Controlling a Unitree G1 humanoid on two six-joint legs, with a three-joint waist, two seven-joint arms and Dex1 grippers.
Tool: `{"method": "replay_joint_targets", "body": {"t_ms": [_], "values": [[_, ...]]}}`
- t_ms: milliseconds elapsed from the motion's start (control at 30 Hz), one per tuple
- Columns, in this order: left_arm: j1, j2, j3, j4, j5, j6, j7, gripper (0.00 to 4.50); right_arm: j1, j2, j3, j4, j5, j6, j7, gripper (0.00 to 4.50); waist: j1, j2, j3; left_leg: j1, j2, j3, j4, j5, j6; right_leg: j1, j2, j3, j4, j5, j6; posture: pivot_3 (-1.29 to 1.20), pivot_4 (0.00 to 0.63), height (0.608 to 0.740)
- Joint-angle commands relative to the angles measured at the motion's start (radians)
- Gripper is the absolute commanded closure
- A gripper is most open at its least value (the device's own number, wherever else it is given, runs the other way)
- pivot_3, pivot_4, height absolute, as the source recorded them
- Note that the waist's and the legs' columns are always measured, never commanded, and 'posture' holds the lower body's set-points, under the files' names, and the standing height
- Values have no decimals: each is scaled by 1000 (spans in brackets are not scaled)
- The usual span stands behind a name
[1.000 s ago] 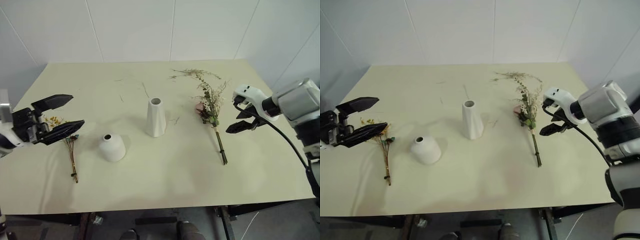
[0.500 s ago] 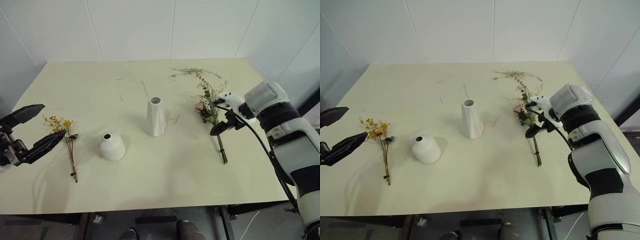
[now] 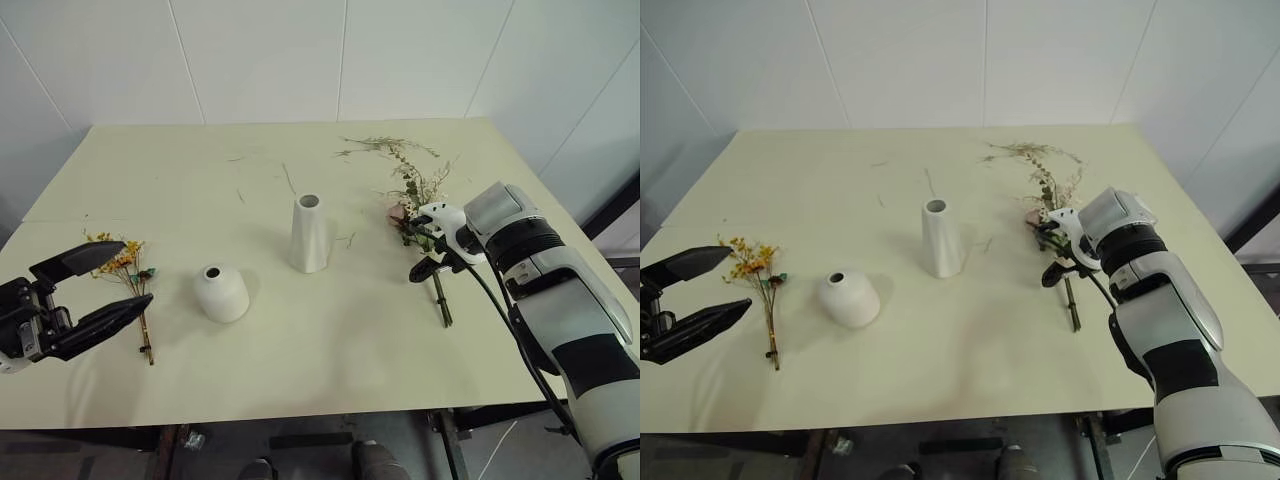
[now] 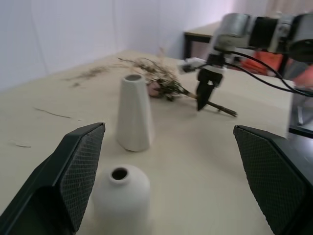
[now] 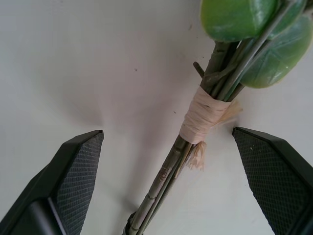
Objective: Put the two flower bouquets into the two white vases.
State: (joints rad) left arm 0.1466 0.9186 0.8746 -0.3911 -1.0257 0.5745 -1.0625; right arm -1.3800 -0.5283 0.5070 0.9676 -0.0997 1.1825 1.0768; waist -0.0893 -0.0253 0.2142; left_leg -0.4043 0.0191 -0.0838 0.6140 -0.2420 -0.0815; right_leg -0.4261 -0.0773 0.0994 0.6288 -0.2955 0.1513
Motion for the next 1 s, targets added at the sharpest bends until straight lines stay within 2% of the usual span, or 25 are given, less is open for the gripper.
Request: {"method": "replay_joint_targets", "body": {"t_ms": [33,167,300,500,600,800,900,1000], "values": [[-10,49,-22,28,-19,31,-62,0,46,4,5,-33,-5,26,0,208,0,-1,-1,0,0,0,0,0,0,0,0,0,0,0,0,0,150,740],[-47,90,-80,57,12,25,-118,0,87,-1,18,-94,-1,59,21,1266,0,-5,-3,0,0,0,0,0,0,0,0,0,0,0,0,0,150,740],[-79,97,-105,67,36,11,-135,0,109,0,1,-141,7,79,13,2650,-6,-6,-4,0,1,0,-1,0,0,1,1,0,0,0,0,0,150,740],[-97,91,-116,78,68,0,-153,0,136,5,-57,-178,21,95,-22,4478,-21,-7,-4,1,2,0,-1,0,0,1,2,0,0,0,0,0,150,740],[-102,85,-125,76,74,-2,-157,0,152,9,-97,-202,35,109,-45,4494,-22,-8,-5,1,2,0,0,0,0,1,2,0,0,0,-1,0,150,740],[-139,75,-153,85,89,-16,-144,0,205,33,-290,-279,94,93,-158,4494,-25,-12,-7,2,4,0,0,0,0,1,4,0,0,1,-2,0,150,740],[-241,31,-179,158,183,-110,-25,0,241,61,-557,-366,187,-339,-319,4494,-26,-12,-7,3,8,1,0,0,0,2,9,0,-1,4,-4,0,150,740],[-277,12,-179,209,232,-143,25,0,255,89,-652,-433,230,-534,-388,4494,-31,-7,-4,3,12,3,0,2,1,0,15,5,-1,9,-5,0,150,740]]}}
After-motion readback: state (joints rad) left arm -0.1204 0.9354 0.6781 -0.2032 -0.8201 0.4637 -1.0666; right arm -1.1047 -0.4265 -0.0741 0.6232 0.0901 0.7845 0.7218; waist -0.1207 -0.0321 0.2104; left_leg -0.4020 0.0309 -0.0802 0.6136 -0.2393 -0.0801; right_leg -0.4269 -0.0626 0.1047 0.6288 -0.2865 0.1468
